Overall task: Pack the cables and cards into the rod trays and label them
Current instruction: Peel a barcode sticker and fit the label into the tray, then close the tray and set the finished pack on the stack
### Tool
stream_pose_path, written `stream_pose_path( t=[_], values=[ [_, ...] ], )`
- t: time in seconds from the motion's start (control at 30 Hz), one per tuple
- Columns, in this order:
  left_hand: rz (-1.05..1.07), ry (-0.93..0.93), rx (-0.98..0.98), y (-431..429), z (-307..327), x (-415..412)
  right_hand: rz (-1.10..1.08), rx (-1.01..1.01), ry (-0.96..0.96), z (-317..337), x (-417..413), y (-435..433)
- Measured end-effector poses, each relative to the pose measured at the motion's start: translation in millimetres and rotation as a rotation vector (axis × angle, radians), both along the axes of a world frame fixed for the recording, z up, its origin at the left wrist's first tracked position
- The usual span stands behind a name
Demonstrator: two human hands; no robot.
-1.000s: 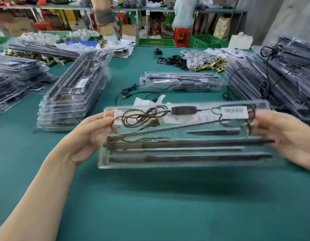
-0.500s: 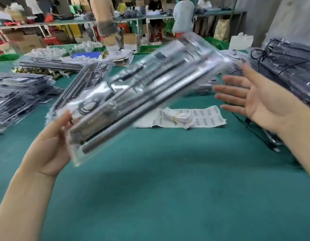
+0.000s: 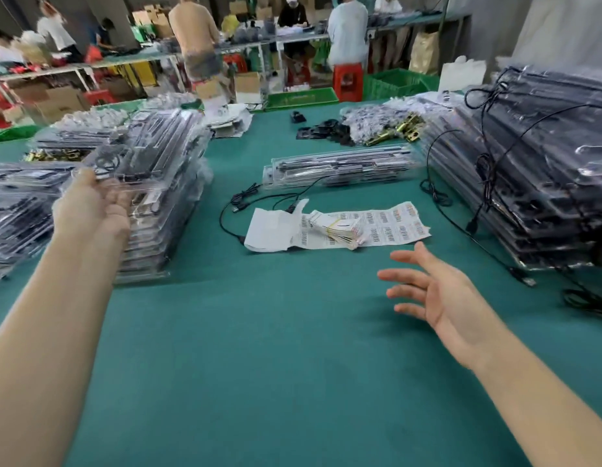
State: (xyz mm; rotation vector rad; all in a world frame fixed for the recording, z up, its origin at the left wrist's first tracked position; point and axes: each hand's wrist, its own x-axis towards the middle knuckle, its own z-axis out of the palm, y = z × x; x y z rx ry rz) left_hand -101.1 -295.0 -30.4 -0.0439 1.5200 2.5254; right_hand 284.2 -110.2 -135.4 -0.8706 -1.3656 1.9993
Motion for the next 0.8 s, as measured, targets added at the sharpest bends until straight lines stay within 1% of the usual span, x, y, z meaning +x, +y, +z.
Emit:
stream_pose_path(
  t=[0.13,0.2,0.3,0.47,0.57,0.7,0.8],
  values=[
    [-0.057,0.029,-0.051,0.4,1.8,-7.3,0.001,-0.001,0.015,-3.9,3.7,-3.0],
    [-0.049,0.005,-0.081,-2.2,-1.5,-13.2,0.0,-0.009,0.028,-6.5,4.9,-3.3],
    [0.009,-0.014,-0.083,-1.6,-10.1,-20.3,0.001,-0.019,0.053,-9.1,5.6,-3.9],
    [0.06,-0.016,-0.218,-7.1,-25.9,-28.3,0.014,-0.026,0.087,-11.9,7.0,-4.2],
    [0.142,-0.054,-0.268,-7.9,-30.0,-29.4,0.013,-0.031,0.104,-12.9,7.9,-3.5],
    [0.151,-0.105,-0.214,-3.5,-29.3,-33.6,0.012,-0.04,0.121,-14.3,8.8,-3.0],
    [0.186,-0.109,-0.179,1.4,-24.4,-33.8,0.014,-0.037,0.127,-15.0,9.1,-3.7]
  ],
)
